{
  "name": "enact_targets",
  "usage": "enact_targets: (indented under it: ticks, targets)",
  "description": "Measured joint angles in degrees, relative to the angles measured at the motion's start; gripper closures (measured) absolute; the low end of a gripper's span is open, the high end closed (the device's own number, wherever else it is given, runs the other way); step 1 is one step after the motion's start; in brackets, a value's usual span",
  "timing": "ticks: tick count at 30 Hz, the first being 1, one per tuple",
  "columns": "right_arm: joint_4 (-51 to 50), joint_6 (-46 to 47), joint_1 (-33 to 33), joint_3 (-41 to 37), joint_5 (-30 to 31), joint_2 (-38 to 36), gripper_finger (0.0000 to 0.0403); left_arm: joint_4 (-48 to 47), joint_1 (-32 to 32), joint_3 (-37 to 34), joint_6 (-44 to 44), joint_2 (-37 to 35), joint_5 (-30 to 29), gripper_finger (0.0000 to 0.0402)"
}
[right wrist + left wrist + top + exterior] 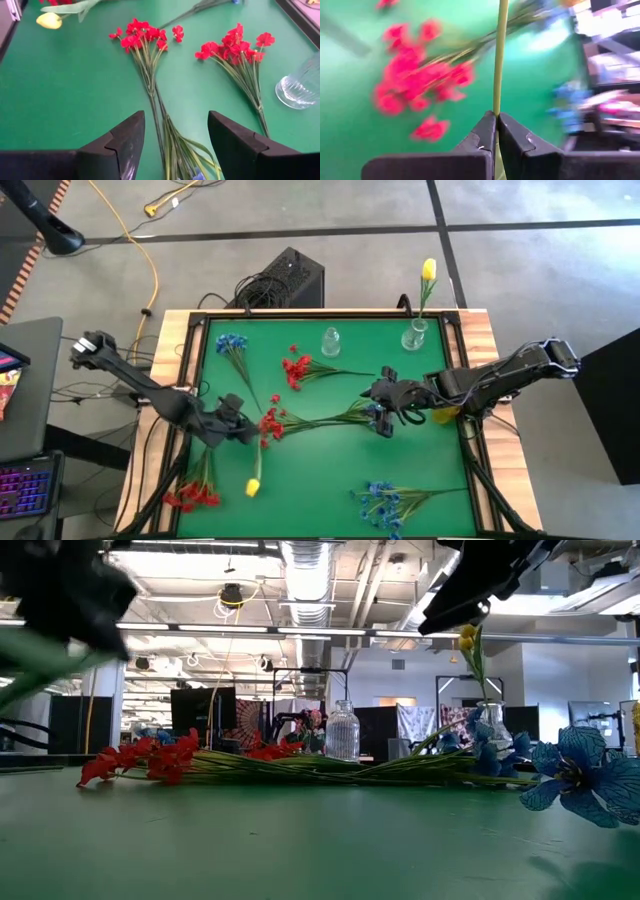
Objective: Sort flowers into vase by color
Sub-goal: Put the yellow flower into the right white transparent vase
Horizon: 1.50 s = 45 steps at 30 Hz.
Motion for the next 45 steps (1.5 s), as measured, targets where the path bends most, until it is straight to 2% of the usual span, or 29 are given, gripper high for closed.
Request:
enact_targets:
  ticks: [5, 10, 14, 17, 22, 26, 30, 33, 42, 45]
  targets:
    - [1.9, -1.2, 0.0, 0.0, 0.0, 0.0, 0.0159, 9.0, 0.4, 0.0, 9.7, -4.3, -4.4, 0.0401]
    - [9.0, -13.4, 0.2, 0.0, -0.1, 0.0, 0.0159, 19.4, 3.5, 0.0, 21.1, -5.7, -3.4, 0.0401]
    - [17.1, -29.1, 1.0, 0.0, -0.1, 0.0, 0.0159, 27.0, 7.9, 0.1, 27.1, -4.1, 1.6, 0.0401]
    - [21.9, -45.5, 2.1, 0.0, -0.1, 0.0, 0.0159, 33.2, 12.2, 0.1, 29.0, -0.6, 8.2, 0.0401]
    - [26.4, -73.9, 3.6, 0.0, -0.2, 0.0, 0.0159, 46.4, 19.0, 0.1, 29.0, 7.5, 21.0, 0.0401]
    - [26.7, -88.3, 3.6, 0.0, -0.1, 0.1, 0.0159, 57.2, 22.4, 0.1, 27.5, 13.6, 27.7, 0.0401]
    - [27.3, -93.6, 3.5, 0.0, -0.1, 0.1, 0.0159, 64.5, 24.5, 0.4, 25.4, 18.9, 30.5, 0.0401]
    - [28.6, -96.3, 3.5, 0.0, -0.1, 0.2, 0.0159, 65.0, 25.4, 2.9, 24.4, 23.0, 32.5, 0.0401]
    - [28.5, -99.2, 3.5, 0.0, -0.1, 0.2, 0.0159, 64.8, 26.6, 17.8, 27.6, 34.2, 41.9, 0.0401]
    - [28.7, -100.3, 3.8, 0.0, 0.5, 0.2, 0.0159, 64.3, 27.4, 21.7, 27.6, 37.1, 43.2, 0.0401]
